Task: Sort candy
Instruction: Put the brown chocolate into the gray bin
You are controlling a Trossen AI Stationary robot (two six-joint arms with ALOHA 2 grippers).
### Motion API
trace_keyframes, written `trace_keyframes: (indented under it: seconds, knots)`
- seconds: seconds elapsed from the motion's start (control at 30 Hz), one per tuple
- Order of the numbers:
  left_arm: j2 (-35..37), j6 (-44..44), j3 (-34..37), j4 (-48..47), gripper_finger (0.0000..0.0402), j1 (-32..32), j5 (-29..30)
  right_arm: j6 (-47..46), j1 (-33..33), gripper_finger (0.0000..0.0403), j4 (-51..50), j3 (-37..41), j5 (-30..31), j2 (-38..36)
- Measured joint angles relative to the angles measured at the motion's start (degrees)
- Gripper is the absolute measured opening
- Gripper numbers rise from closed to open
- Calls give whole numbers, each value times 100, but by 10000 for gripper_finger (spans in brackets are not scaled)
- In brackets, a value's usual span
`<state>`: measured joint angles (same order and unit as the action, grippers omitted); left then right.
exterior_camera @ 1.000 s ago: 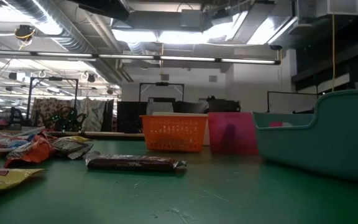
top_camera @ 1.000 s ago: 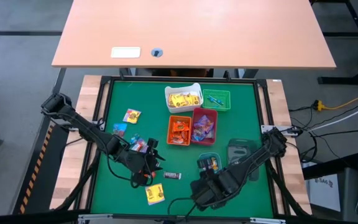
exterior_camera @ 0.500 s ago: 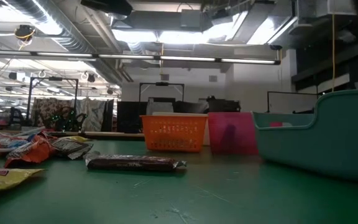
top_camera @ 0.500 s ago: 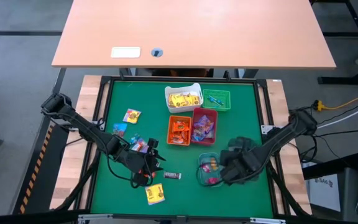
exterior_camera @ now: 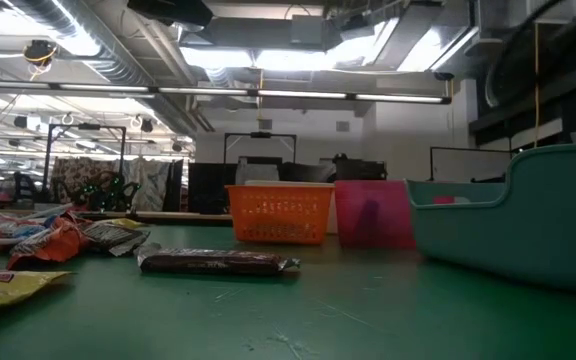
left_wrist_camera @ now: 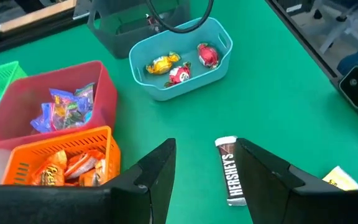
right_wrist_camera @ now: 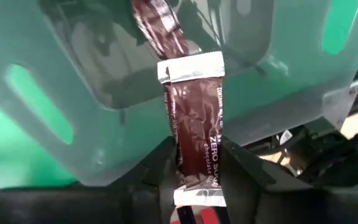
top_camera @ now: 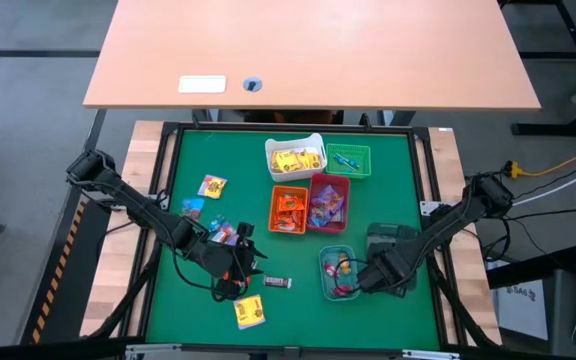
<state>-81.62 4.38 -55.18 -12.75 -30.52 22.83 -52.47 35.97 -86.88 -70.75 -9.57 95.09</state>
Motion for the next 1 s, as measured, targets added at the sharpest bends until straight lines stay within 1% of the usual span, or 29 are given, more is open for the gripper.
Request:
trace_keyframes:
  seconds: [0.07,0.17,0.27,0.37,0.53,0.67,0.77,0.9,1.0]
  knots:
    - [-7,193,0,-2,156,0,-9,-27,0,132,-2,79,1,0]
    - [-108,490,0,49,167,2,-132,-41,0,165,-25,145,200,0]
    - [-329,696,0,216,187,2,-322,15,0,190,-18,149,207,0]
    - [-608,728,1,421,208,2,-451,19,0,206,-19,148,200,1]
    - [-1072,728,0,819,226,2,-411,20,0,213,-23,149,86,2]
    - [-1439,726,0,903,225,2,-411,22,0,214,-223,92,-246,2]
    - [-1674,751,1,909,224,18,-407,20,2,214,-317,-64,-356,-13]
    - [-1959,978,0,914,223,64,-400,15,1,214,-319,-391,-345,-82]
    - [-2166,1045,0,936,223,87,-400,2,0,214,-310,-705,-61,-98]
